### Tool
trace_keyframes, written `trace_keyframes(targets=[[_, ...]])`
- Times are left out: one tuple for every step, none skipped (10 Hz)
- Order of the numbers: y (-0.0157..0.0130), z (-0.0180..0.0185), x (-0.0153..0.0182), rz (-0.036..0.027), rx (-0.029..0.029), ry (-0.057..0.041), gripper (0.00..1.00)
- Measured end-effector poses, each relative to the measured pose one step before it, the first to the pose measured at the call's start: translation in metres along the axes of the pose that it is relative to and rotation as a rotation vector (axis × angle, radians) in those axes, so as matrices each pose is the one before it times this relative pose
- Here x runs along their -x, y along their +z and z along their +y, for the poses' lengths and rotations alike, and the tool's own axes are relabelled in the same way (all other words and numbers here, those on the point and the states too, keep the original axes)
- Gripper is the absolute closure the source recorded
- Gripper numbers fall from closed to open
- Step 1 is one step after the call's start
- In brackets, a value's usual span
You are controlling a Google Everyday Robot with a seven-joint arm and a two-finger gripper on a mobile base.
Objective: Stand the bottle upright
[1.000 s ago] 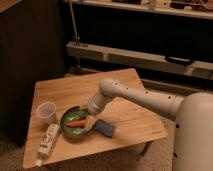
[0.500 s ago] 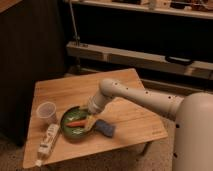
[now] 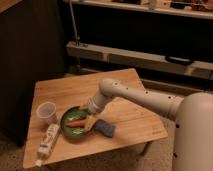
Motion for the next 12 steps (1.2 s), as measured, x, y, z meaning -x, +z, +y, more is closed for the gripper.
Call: trace_keyframes(targets=[[0.00000,0.00001,-0.00002,-0.00002,0.00003,0.00005,0.22],[-0.00001,0.00000,0.00003,0.00003,0.00002,-0.00004,0.22],[0.00002,0.00000,-0.00002,-0.00005,-0.00001,0.00003,0.22],[-0.00002,0.00000,0.00000,0.00002,-0.00001,-0.00002,0.22],[0.00000,0.00000,0.00002,0.00005,0.00000,-0.00002,0.22],[-0.00002,0.00000,-0.00002,-0.00006,-0.00003,0.00009,0.22],[-0.00017,-0.00067,0.00045,-0.00133,-0.00068,-0.00040,0.22],[-0.00024,0.00018,0.00064,0.00545,-0.00004,-0.00869,0.22],[-0.00125,-0.00112,0.00879,0.02934,-0.00368,-0.04693,0.22],[0.00237,-0.00277,0.02297,0.04842,0.00018,-0.12912,0.22],[0.00206,-0.00209,0.01527,0.02611,0.00295,-0.08943,0.22],[0.00135,-0.00195,0.02082,0.04010,0.00291,-0.13480,0.22]])
